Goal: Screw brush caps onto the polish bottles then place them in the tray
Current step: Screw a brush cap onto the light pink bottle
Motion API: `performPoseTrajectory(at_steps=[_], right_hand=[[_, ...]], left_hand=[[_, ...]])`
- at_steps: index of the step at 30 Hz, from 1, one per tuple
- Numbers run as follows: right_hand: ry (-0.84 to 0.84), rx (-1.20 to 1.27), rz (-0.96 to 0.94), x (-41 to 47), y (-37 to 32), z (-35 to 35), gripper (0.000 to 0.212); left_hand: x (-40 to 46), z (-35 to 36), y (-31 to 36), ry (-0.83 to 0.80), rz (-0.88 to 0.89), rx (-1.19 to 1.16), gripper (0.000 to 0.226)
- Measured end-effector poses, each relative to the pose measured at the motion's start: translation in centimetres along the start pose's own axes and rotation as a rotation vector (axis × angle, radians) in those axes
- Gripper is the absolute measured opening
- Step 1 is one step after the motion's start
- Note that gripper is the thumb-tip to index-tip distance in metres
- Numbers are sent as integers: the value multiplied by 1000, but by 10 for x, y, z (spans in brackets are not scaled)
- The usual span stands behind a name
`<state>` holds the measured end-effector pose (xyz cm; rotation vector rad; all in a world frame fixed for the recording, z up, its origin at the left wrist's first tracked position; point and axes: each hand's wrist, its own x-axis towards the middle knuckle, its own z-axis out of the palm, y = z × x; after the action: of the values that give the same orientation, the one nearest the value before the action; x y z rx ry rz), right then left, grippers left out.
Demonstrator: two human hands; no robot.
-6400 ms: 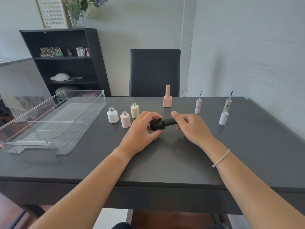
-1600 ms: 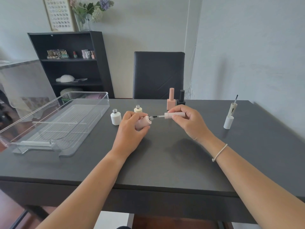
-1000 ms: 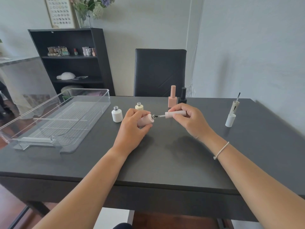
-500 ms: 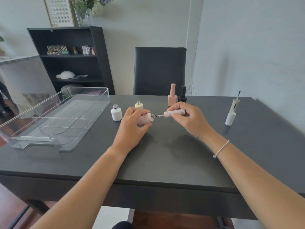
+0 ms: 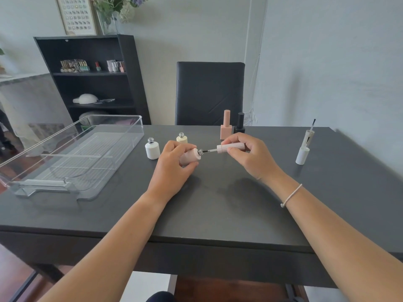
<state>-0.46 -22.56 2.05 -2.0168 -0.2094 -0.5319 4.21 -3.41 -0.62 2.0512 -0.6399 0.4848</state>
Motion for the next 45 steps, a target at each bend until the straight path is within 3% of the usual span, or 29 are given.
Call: performPoseTrajectory(at_steps=[10,19,25,30,32,36,42,45], right_hand=[[-39,-27,-22,0,3,2,17],[-142,-166,-91,1,12,9,3],[-140,-281,-61,3,16,10,38],[-234,-201,-62,2,18,11,6],[-217,-214,-58,2,18,11,11],[-178,-276,-27,1,17,9,41],[-186,-238,-79,0,13,9,17],[-141,-283,-37,0,13,9,47]], left_hand=[[-1,1,1,-31,60,31,32],[-1,3,0,-105,133,65,31],[0,2,3,-110,140,49,30],[-1,2,5,-114,147,66,30],[-1,1,6,-112,139,64,30],[-2,1,6,-127,127,60,31],[-2,1,6,-114,135,64,32],[-3,1,6,-107,142,57,31]])
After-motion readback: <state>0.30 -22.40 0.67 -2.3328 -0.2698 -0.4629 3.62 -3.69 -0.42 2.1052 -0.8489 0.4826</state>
